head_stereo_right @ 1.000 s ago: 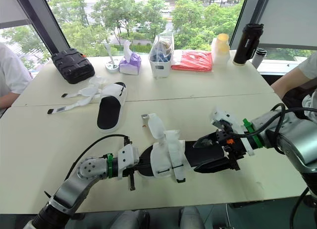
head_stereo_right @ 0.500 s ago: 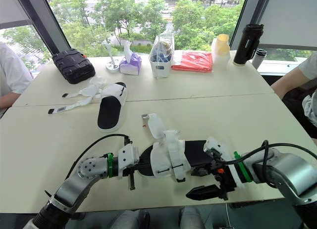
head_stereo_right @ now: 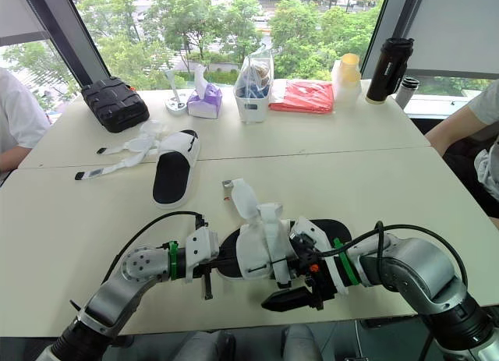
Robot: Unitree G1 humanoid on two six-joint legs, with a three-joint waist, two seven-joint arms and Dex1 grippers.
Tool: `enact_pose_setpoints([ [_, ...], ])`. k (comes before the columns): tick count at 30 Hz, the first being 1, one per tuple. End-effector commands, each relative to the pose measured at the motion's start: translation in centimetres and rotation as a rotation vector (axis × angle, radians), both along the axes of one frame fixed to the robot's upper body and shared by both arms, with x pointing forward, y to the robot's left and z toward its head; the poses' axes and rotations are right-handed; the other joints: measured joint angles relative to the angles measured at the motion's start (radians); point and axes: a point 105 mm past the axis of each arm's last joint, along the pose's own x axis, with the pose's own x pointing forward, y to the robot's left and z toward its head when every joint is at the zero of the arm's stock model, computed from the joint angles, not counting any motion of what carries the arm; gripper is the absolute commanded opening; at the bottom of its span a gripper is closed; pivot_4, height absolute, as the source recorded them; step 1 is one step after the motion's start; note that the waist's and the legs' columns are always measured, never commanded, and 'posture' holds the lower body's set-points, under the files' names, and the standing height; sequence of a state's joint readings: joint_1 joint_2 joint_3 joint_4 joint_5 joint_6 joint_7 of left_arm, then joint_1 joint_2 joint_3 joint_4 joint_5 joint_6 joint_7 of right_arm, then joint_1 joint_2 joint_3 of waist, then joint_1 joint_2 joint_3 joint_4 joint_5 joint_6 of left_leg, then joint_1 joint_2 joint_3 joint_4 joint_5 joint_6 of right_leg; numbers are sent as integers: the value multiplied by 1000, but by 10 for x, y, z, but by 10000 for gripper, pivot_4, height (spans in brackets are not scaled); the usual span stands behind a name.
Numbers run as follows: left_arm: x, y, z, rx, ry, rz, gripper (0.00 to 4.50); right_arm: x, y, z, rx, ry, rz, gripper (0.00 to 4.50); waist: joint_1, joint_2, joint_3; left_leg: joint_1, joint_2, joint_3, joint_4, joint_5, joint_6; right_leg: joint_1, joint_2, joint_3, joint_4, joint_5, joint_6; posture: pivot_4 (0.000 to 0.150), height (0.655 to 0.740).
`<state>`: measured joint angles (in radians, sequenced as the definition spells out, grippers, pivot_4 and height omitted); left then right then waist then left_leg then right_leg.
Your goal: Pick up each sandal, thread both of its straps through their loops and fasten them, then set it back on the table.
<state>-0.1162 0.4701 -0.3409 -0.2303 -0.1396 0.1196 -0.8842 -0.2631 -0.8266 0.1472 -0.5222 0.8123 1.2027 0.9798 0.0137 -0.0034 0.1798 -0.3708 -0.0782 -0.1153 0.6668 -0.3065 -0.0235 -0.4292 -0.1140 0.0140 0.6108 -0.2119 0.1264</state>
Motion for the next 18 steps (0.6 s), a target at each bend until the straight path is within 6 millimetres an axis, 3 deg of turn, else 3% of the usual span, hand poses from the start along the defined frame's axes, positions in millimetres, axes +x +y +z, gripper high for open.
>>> enact_pose_setpoints([
  [1, -5, 1, -9, 29, 25, -5, 0, 0, 3, 3, 14, -6, 13, 15718, 0, 0, 0, 0, 0, 0, 0, 0, 0, 0, 0, 0, 0, 0, 0, 1500, 7400],
  [4, -5, 0, -9, 28, 25, -5, 0, -3, 0, 2, 6, 6, 18, 739, 0, 0, 0, 0, 0, 0, 0, 0, 0, 0, 0, 0, 0, 0, 0, 1500, 7400],
  [18, -3, -2, -6, 16, 34, 8, 0, -59, -20, -17, -87, 153, 232, 739, 1, 0, 0, 0, 0, 0, 0, 0, 0, 1, 0, 0, 0, -1, 1, 1500, 7400],
])
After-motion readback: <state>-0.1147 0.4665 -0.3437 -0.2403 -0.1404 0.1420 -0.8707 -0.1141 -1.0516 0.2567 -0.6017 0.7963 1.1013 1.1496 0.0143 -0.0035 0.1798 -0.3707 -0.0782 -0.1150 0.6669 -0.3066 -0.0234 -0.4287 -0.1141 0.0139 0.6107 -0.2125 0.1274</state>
